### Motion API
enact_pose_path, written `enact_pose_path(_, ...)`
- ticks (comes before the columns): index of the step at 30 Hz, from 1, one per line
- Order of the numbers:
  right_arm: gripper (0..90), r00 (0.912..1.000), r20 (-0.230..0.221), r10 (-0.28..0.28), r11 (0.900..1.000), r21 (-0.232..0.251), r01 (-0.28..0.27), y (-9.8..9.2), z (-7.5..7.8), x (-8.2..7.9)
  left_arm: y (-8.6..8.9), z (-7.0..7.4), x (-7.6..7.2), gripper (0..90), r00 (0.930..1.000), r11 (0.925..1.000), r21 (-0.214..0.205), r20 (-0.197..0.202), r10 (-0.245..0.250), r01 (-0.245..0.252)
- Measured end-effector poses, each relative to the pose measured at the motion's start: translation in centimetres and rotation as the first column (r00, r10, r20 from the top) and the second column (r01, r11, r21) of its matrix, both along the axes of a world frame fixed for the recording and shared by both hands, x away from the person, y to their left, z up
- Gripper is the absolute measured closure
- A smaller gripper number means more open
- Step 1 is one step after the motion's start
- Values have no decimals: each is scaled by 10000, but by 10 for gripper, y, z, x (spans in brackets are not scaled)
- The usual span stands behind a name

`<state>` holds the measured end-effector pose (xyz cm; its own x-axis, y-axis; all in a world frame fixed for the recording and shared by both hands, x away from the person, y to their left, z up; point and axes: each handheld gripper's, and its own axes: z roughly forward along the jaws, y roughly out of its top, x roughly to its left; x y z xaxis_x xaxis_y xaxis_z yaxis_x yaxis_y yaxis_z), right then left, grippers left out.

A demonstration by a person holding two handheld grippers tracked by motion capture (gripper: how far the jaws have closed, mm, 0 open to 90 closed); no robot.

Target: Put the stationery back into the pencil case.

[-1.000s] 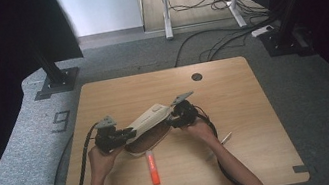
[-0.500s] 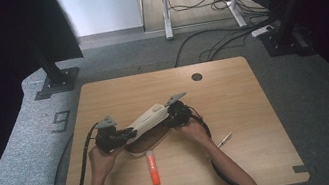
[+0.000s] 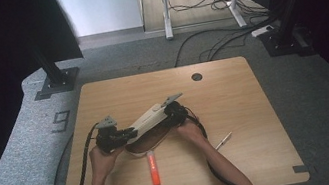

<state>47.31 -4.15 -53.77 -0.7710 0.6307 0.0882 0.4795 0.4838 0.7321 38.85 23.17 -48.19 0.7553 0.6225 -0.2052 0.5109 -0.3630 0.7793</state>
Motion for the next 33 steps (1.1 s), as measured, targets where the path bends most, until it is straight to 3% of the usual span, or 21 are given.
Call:
enact_pose_path(10,351,9994,-137,306,9995,-9,-306,-5,8,-7,1,0,0,761,10000,9999,87,57,69,-70)
enact_pose_path(17,314,9967,-129,796,9954,-515,-802,-14,14,-16,2,0,1,760,10000,9999,98,74,62,-63)
enact_pose_path(33,213,9967,-338,731,9970,-224,-739,-52,24,-31,2,-1,1,757,10000,10000,99,5,-1,1)
